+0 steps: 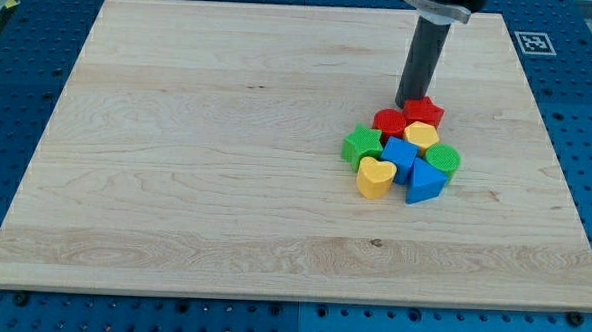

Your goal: Push the red star into the group of blocks

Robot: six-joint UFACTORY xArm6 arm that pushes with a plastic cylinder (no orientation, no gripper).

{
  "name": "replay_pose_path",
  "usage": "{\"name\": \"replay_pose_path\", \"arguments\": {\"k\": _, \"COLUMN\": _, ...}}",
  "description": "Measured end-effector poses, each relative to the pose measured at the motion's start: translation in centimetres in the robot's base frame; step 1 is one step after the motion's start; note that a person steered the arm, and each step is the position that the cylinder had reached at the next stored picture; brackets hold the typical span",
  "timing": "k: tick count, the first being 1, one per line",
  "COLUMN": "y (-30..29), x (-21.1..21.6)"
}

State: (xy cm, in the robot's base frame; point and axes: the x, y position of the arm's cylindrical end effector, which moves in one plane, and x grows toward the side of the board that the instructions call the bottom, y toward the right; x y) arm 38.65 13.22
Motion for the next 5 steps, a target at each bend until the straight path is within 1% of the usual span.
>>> {"name": "replay_pose_path", "arguments": {"k": 2, "y": 0.0, "x": 0.3}}
{"name": "replay_pose_path", "arguments": {"k": 4, "y": -2.1, "x": 0.3}}
{"name": "replay_pose_path", "arguments": {"k": 5, "y": 0.5, "x": -0.8}}
